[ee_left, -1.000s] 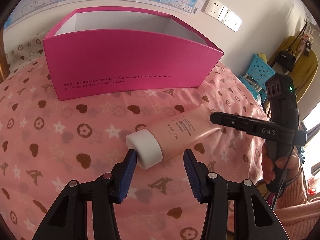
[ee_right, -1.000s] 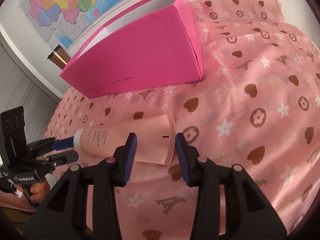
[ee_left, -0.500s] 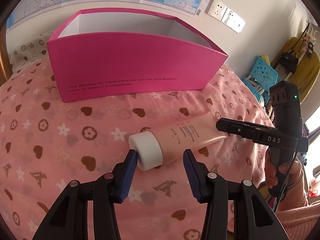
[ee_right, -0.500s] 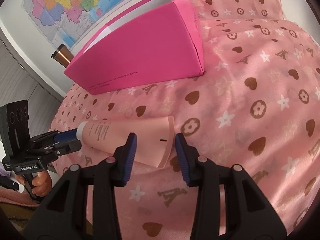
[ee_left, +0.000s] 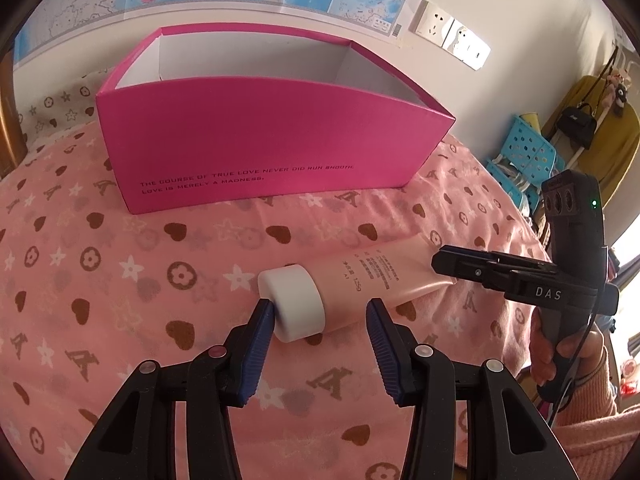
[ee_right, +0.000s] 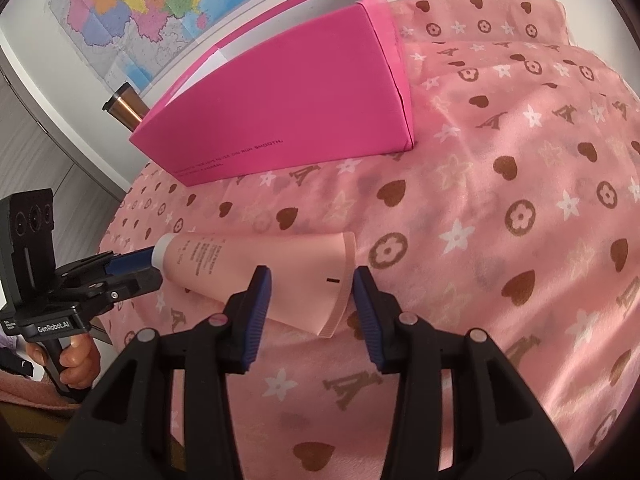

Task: Organize rigid objects
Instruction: 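Lift the peach tube off the bed cover with the right tool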

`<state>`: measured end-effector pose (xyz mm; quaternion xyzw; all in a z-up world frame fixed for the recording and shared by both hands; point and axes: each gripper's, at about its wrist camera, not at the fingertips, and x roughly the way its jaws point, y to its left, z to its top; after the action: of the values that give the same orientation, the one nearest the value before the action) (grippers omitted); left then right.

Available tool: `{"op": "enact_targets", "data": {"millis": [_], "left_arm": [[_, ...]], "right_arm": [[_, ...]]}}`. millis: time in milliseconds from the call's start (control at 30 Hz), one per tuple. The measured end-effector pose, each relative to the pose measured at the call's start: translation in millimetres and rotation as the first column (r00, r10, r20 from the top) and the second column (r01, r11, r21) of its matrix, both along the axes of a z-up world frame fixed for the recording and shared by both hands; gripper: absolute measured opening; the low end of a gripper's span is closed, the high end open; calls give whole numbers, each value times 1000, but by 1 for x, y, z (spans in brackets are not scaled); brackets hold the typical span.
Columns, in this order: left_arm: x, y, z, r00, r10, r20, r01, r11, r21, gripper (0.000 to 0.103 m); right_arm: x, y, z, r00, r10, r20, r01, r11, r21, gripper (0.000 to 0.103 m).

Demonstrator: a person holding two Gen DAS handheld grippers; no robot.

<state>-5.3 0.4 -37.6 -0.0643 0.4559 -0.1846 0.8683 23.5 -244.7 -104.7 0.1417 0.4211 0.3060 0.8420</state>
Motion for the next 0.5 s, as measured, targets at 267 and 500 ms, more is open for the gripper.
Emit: {"op": "enact_targets", "data": {"millis": [267, 500], "left_arm": [[-1, 2, 4, 1000, 2, 19, -2, 1000, 0, 48], [-3, 2, 8, 999, -2, 34, 2, 1000, 10, 48]], "right_arm": [[-4, 0, 10, 999, -5, 32, 5, 1000, -4, 46], [-5, -1, 13, 999, -13, 43, 14, 1000, -7, 46]]}}
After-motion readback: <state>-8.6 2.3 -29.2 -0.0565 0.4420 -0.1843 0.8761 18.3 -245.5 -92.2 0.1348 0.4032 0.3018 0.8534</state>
